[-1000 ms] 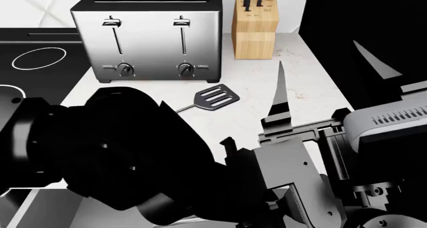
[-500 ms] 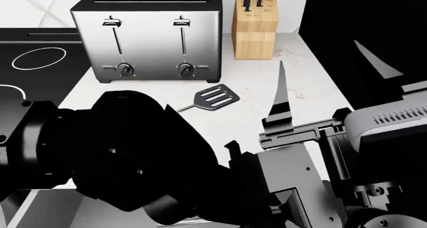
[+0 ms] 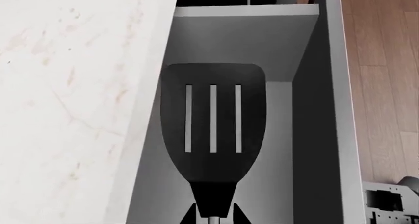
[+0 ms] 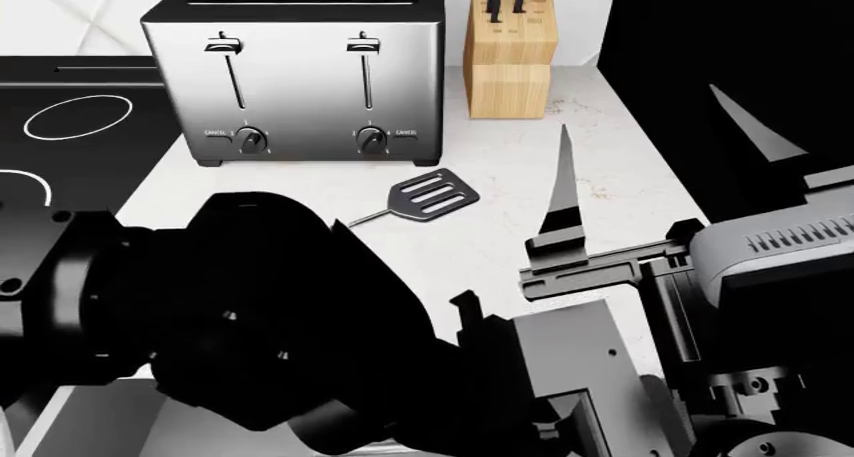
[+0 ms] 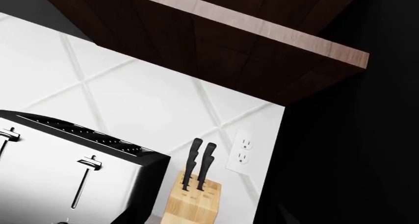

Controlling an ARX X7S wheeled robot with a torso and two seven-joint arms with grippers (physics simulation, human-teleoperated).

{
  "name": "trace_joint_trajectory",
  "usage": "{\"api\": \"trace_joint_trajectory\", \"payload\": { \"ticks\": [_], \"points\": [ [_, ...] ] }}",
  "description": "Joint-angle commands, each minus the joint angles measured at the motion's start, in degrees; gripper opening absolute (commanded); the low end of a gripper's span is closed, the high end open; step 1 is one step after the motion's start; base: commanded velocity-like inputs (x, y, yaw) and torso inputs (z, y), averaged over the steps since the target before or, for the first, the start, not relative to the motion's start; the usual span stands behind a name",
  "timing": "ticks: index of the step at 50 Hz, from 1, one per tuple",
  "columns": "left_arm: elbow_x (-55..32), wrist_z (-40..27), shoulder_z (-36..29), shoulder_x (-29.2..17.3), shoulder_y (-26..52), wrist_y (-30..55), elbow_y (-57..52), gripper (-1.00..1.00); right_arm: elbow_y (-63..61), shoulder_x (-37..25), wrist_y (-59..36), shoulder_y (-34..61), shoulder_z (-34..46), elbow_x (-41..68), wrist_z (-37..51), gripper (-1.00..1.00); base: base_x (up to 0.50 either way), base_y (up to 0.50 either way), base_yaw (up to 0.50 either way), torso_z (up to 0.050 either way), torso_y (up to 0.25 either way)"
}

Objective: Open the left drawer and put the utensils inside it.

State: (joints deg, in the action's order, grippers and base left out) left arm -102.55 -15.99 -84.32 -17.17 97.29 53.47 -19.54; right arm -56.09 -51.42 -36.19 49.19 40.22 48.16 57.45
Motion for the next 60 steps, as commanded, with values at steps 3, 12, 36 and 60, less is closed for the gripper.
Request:
{"api": "trace_joint_trajectory", "payload": {
  "ticks": [3,12,36,60],
  "points": [
    [1.7,0.3,0.5,0.1,0.0,-0.1,0.4,-1.00,0.0,-0.1,0.0,0.3,0.2,0.2,0.2,1.00,0.00,0.00,0.00,0.000,0.000],
    [1.6,0.0,0.7,0.0,0.1,-0.4,1.5,1.00,0.2,-0.1,0.3,0.2,0.4,0.0,0.1,1.00,0.00,0.00,0.00,0.001,0.000],
    [0.0,-1.9,2.5,-0.9,1.3,-1.4,0.2,1.00,0.1,-0.6,1.1,-0.1,0.7,-0.3,0.4,1.00,0.00,0.00,0.00,0.000,0.000],
    [-3.7,-0.4,13.5,-14.0,12.0,-2.9,1.6,1.00,-0.2,0.5,-1.2,2.9,1.2,1.7,1.0,1.00,0.00,0.00,0.00,0.000,0.000]
  ]
}}
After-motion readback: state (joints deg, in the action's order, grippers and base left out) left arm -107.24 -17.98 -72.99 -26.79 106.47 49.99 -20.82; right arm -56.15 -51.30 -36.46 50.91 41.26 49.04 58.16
